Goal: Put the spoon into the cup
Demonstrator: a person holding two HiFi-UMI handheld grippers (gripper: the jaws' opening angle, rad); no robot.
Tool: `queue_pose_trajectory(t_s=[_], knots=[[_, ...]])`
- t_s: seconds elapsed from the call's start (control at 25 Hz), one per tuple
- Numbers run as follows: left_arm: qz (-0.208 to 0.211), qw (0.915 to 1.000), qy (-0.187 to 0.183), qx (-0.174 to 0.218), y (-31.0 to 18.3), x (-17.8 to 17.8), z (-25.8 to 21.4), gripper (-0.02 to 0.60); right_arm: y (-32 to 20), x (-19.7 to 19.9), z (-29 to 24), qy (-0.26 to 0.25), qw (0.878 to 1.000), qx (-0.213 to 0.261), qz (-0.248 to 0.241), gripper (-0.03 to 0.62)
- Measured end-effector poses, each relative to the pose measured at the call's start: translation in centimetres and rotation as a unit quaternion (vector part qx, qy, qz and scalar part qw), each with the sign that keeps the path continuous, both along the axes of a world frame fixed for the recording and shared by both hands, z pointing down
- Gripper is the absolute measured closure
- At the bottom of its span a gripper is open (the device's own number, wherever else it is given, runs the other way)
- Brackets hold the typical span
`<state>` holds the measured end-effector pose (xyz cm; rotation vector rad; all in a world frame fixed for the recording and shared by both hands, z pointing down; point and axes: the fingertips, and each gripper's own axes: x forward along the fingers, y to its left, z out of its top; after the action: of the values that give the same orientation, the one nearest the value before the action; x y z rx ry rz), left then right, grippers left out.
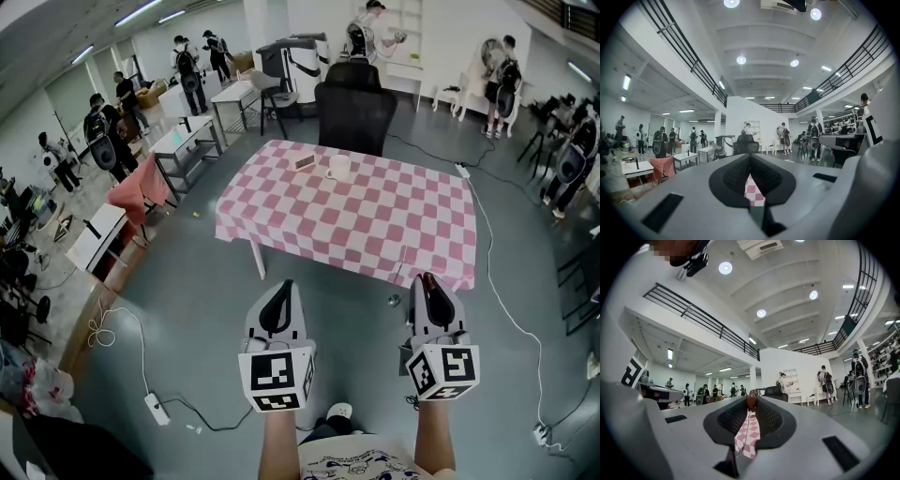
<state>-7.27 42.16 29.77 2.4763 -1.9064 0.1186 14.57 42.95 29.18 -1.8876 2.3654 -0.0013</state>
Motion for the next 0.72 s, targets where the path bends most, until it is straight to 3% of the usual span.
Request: queue_pose_trajectory(t_s=[0.72], knots=[[0.016,0.9997,-0.002,-0.02,-9.9,0.7,2.2,0.569,-9.3,0.7,2.1,-0.002,1.0,-0.021,0.011,0.531]])
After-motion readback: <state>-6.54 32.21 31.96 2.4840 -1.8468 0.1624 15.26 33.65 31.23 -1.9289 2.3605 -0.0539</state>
